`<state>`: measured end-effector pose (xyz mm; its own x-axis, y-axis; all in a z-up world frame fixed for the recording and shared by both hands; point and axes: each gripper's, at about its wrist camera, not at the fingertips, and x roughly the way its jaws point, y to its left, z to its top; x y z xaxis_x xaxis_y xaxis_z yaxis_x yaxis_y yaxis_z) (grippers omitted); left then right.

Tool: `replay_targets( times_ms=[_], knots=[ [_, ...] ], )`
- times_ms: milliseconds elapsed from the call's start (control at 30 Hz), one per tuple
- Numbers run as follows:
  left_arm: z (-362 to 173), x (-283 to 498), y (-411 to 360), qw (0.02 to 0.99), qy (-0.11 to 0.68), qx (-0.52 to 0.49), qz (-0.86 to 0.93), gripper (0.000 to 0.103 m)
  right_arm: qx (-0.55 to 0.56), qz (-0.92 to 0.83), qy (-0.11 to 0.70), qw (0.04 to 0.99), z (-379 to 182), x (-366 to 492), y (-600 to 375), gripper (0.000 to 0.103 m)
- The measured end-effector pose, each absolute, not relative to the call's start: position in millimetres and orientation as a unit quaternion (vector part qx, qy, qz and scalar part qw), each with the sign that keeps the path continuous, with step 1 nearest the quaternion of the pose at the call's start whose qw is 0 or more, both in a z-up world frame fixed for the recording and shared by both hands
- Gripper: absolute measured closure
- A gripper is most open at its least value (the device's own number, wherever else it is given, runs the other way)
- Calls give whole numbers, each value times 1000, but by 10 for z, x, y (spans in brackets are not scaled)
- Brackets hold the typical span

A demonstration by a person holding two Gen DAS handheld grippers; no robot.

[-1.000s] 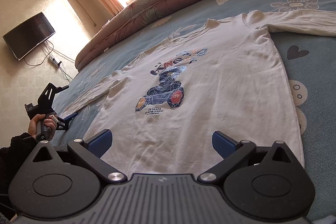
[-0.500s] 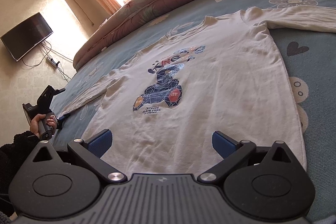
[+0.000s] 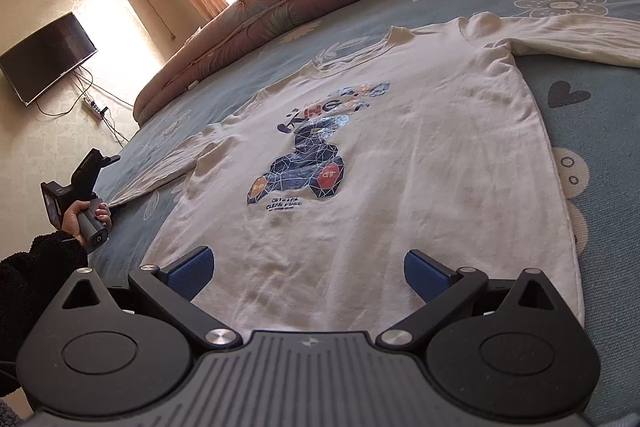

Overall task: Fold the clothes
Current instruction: 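Move the open left gripper to the cuff of the sleeve nearest it, then close the left gripper on the sleeve cuff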

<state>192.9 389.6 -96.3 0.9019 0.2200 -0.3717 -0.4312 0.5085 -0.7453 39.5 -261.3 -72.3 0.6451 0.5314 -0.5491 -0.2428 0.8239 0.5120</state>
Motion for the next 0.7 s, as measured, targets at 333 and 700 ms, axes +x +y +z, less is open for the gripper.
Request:
replay_targets(
  times_ms=[333, 700],
  knots=[
    [-652, 1964, 3850, 872, 114, -457, 136, 1, 203, 222, 355, 885, -721, 394, -2611, 0],
    [-17, 2250, 3370, 887, 174, -421, 78, 1, 193, 236, 352, 885, -700, 346, -2573, 0]
  ],
)
